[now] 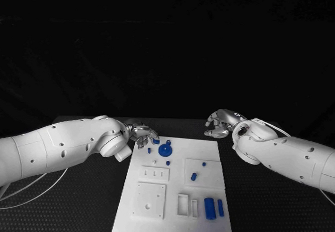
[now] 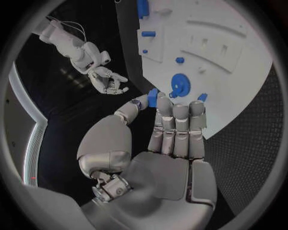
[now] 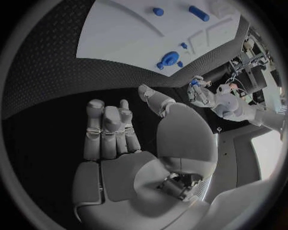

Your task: Assemble the parts on the task board

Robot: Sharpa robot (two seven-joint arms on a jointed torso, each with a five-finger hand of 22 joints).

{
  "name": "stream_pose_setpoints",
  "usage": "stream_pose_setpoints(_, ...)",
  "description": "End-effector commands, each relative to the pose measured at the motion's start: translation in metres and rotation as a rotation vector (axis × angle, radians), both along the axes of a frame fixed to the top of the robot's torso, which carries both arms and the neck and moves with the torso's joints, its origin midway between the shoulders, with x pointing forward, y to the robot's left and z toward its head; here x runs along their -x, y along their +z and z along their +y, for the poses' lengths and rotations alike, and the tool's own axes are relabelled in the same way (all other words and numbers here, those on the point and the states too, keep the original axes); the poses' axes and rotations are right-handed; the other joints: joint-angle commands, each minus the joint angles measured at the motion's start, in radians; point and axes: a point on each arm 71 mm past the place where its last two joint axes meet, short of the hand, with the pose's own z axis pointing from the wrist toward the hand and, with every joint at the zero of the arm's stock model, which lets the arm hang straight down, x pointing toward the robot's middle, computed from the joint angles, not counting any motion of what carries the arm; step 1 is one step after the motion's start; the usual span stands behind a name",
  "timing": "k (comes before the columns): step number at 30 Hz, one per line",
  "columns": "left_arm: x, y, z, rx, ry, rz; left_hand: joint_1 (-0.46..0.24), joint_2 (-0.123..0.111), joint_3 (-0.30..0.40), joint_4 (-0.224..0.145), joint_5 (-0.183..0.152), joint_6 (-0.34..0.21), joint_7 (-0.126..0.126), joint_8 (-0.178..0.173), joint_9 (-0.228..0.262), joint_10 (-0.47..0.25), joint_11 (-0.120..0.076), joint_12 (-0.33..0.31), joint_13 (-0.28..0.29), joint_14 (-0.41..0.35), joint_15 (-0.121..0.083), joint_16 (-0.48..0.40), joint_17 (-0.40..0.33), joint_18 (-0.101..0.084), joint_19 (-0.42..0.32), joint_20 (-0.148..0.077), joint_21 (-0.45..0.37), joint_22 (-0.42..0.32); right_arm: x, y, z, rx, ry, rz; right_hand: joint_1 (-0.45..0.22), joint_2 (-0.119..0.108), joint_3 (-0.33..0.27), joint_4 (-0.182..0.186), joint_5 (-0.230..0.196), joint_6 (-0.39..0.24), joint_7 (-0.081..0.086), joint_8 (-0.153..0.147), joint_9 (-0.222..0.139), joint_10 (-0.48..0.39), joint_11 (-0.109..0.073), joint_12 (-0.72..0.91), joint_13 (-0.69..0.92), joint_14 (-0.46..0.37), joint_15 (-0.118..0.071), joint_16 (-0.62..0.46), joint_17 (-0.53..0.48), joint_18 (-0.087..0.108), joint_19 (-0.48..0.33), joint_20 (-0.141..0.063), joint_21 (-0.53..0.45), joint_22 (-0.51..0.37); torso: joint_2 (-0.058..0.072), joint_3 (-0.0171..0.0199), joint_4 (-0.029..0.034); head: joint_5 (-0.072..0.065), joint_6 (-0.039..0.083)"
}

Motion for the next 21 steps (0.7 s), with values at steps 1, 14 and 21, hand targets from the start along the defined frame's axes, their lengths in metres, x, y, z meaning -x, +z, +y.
stream_pose_setpoints(1, 0.003, -0.007, 0.003, -0.129, -0.036, 0.111, -0.006, 0.041, 0.007, -0.001, 0.002, 0.049, -0.055, 0.004, 0.079, 0.123, -0.100, 0.074, 0.052, 0.121, -0.135, 0.055, 0.004, 0.034, 0.081, -0.140, 0.054, 0.021, -0.003, -0.002, -0.005, -0.077, -0.046, 0.064, 0.025, 0.004, 0.025, -0.004, 0.016, -0.007, 0.013, -0.004, -0.002, -0.004, 0.000, 0.007, -0.003, -0.003, 0.000, -0.004, -0.001, 0.031, -0.001, 0.004, -0.007, 0.006, 0.001, 0.0042, 0.0006, 0.006, -0.005)
stream_pose_setpoints(14, 0.005, -0.005, -0.008, -0.304, -0.141, 0.067, 0.005, 0.041, 0.029, 0.004, -0.039, 0.023, -0.056, -0.032, 0.124, 0.145, -0.105, 0.108, 0.109, 0.197, -0.149, 0.118, 0.021, 0.078, 0.210, -0.171, 0.161, 0.022, -0.010, 0.008, -0.009, -0.292, 0.032, 0.055, 0.022, 0.036, 0.043, -0.004, 0.062, 0.001, 0.012, -0.001, -0.002, 0.003, -0.002, 0.008, -0.021, 0.004, -0.002, -0.015, -0.014, 0.031, 0.005, 0.003, -0.011, 0.008, 0.001, 0.0031, -0.0008, 0.007, -0.019)
stream_pose_setpoints(21, 0.007, -0.004, -0.017, -0.390, -0.198, 0.024, 0.009, 0.047, 0.031, 0.011, -0.061, 0.014, -0.052, -0.042, 0.131, 0.146, -0.101, 0.106, 0.115, 0.200, -0.146, 0.123, 0.028, 0.086, 0.215, -0.170, 0.172, 0.021, -0.014, 0.012, -0.013, -0.443, 0.058, 0.049, 0.008, 0.056, 0.040, -0.030, 0.059, -0.023, 0.024, -0.009, 0.000, -0.066, 0.012, -0.082, -0.099, -0.069, 0.012, -0.136, -0.097, 0.022, -0.092, 0.042, -0.103, -0.021, 0.001, 0.0017, 0.0008, 0.003, -0.026)
